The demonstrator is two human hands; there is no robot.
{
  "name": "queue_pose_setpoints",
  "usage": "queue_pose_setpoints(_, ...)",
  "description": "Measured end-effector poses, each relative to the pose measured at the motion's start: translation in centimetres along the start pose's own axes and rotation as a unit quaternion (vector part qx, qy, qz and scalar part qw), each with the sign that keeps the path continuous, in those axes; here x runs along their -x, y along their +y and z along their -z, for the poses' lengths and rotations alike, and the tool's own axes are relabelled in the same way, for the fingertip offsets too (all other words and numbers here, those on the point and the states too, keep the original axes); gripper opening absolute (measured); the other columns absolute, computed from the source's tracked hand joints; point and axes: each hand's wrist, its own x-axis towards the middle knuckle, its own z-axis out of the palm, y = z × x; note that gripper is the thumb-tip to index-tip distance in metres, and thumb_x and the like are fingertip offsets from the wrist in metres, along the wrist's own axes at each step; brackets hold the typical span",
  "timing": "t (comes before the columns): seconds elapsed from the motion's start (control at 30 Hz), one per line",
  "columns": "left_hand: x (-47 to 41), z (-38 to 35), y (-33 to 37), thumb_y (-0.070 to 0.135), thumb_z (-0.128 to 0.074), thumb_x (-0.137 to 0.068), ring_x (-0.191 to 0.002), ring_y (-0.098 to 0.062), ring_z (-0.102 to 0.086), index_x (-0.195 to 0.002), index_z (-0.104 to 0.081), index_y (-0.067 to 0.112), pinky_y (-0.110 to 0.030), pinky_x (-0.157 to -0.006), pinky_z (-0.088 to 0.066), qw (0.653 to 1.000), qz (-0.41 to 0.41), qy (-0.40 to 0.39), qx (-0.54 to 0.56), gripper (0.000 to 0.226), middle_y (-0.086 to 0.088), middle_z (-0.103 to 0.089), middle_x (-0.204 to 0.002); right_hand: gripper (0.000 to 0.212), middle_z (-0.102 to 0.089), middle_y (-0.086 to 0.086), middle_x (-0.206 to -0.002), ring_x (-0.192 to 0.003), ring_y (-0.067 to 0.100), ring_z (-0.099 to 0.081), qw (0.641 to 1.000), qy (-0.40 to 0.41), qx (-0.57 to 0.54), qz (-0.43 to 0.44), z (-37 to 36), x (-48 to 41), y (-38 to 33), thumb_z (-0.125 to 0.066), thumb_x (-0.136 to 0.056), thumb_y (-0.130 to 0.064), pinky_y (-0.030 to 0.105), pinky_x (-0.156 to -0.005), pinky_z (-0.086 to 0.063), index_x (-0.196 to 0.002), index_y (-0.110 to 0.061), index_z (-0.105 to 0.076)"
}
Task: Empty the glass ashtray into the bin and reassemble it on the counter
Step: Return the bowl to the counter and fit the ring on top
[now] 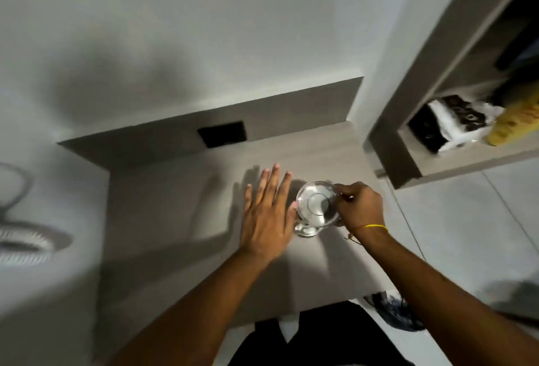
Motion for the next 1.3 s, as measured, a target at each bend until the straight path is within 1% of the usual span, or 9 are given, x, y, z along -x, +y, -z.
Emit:
queue_pose_setpoints(0.1, 3.2, 0.1, -4.8, 0.04, -0.037, -0.109, -0.168, -0.026, -0.011, -0.169, -0.026, 0.022, -0.065, -0.131, -0.02, 0.996, 0.088, -0.012, -0.026, 0.063, -0.007, -0.019, -0.181, 0.029, -0.078, 0.018, -0.112, -0.108, 0.041, -0.071, 0.995, -0.064, 0.071, 0.015, -4.8, -0.2, -1.9, -0.065, -0.09, -0.011, 0.036, -0.09, -0.057, -0.112, -0.01, -0.083)
queue_pose_setpoints(0.27, 8.3, -1.4, -9.7, 0.035, -0.039, -0.106, -0.166, -0.034, -0.018, -0.168, -0.031, 0.016, -0.07, -0.124, -0.03, 0.977, 0.198, -0.072, -0.026, 0.065, -0.014, -0.022, -0.179, 0.034, -0.081, 0.014, -0.11, -0.109, 0.038, -0.074, 0.977, -0.148, 0.146, 0.053, -10.5, 0.5, -3.7, -0.068, -0.082, -0.012, 0.036, -0.088, -0.058, -0.109, -0.023, -0.085)
queue_pose_setpoints(0.4, 11.0, -3.3, -11.7, 0.04, -0.039, -0.107, -0.166, -0.035, -0.021, -0.167, -0.033, 0.017, -0.07, -0.123, -0.029, 0.974, 0.196, -0.109, -0.037, 0.064, -0.013, -0.024, -0.179, 0.034, -0.081, 0.012, -0.106, -0.105, 0.038, -0.075, 0.959, -0.191, 0.18, 0.104, -13.6, 0.9, -4.2, -0.065, -0.084, -0.009, 0.037, -0.09, -0.06, -0.106, -0.024, -0.086)
queue_pose_setpoints(0.53, 12.1, -5.0, -12.7, 0.042, -0.038, -0.106, -0.166, -0.034, -0.021, -0.166, -0.035, 0.018, -0.072, -0.123, -0.028, 0.974, 0.185, -0.124, -0.05, 0.065, -0.012, -0.023, -0.179, 0.03, -0.079, 0.011, -0.092, -0.093, 0.04, -0.073, 0.946, -0.2, 0.223, 0.126, -15.1, 0.7, -4.3, -0.067, -0.078, -0.01, 0.035, -0.074, -0.055, -0.095, -0.025, -0.086)
queue_pose_setpoints(0.7, 13.0, -6.8, -13.4, 0.046, -0.036, -0.107, -0.168, -0.03, -0.011, -0.169, -0.027, 0.023, -0.072, -0.127, -0.021, 0.977, 0.181, -0.101, -0.052, 0.067, -0.009, -0.014, -0.182, 0.022, -0.077, 0.009, -0.089, -0.086, 0.037, -0.072, 0.945, -0.207, 0.219, 0.122, -15.8, 0.5, -4.4, -0.07, -0.077, -0.012, 0.031, -0.068, -0.048, -0.089, -0.024, -0.084)
queue_pose_setpoints(0.87, 13.3, -7.5, -14.0, 0.049, -0.041, -0.105, -0.169, -0.029, -0.009, -0.17, -0.024, 0.025, -0.068, -0.127, -0.017, 0.983, 0.166, -0.062, -0.054, 0.071, -0.006, -0.014, -0.182, 0.023, -0.07, 0.013, -0.104, -0.093, 0.04, -0.068, 0.947, -0.172, 0.216, 0.162, -13.2, 0.4, -3.6, -0.07, -0.08, -0.015, 0.043, -0.079, -0.057, -0.101, -0.015, -0.078)
queue_pose_setpoints(1.0, 13.3, -7.4, -14.0, 0.049, -0.043, -0.104, -0.168, -0.029, -0.01, -0.169, -0.026, 0.025, -0.067, -0.127, -0.017, 0.984, 0.162, -0.049, -0.052, 0.071, -0.006, -0.018, -0.181, 0.049, -0.053, 0.008, -0.141, -0.131, 0.041, -0.047, 0.911, -0.168, 0.336, 0.172, -10.2, 0.9, -1.6, -0.075, -0.077, -0.02, 0.055, -0.099, -0.052, -0.125, -0.025, -0.067)
queue_pose_setpoints(1.13, 13.4, -7.6, -14.1, 0.048, -0.046, -0.103, -0.168, -0.029, -0.011, -0.169, -0.028, 0.024, -0.067, -0.128, -0.016, 0.985, 0.158, -0.045, -0.06, 0.072, -0.006, -0.017, -0.181, 0.076, -0.029, -0.001, -0.161, -0.146, 0.037, -0.032, 0.883, -0.208, 0.388, 0.164, -9.0, 1.7, -0.1, -0.078, -0.076, -0.025, 0.063, -0.095, -0.056, -0.144, -0.039, -0.047)
queue_pose_setpoints(1.3, 13.4, -7.7, -14.0, 0.048, -0.047, -0.102, -0.168, -0.028, -0.011, -0.168, -0.028, 0.025, -0.067, -0.128, -0.015, 0.984, 0.159, -0.044, -0.062, 0.073, -0.007, -0.018, -0.181, 0.08, -0.034, 0.004, -0.153, -0.135, 0.044, -0.04, 0.882, -0.204, 0.396, 0.155, -9.0, 1.3, 0.4, -0.081, -0.072, -0.033, 0.061, -0.088, -0.06, -0.143, -0.036, -0.047)
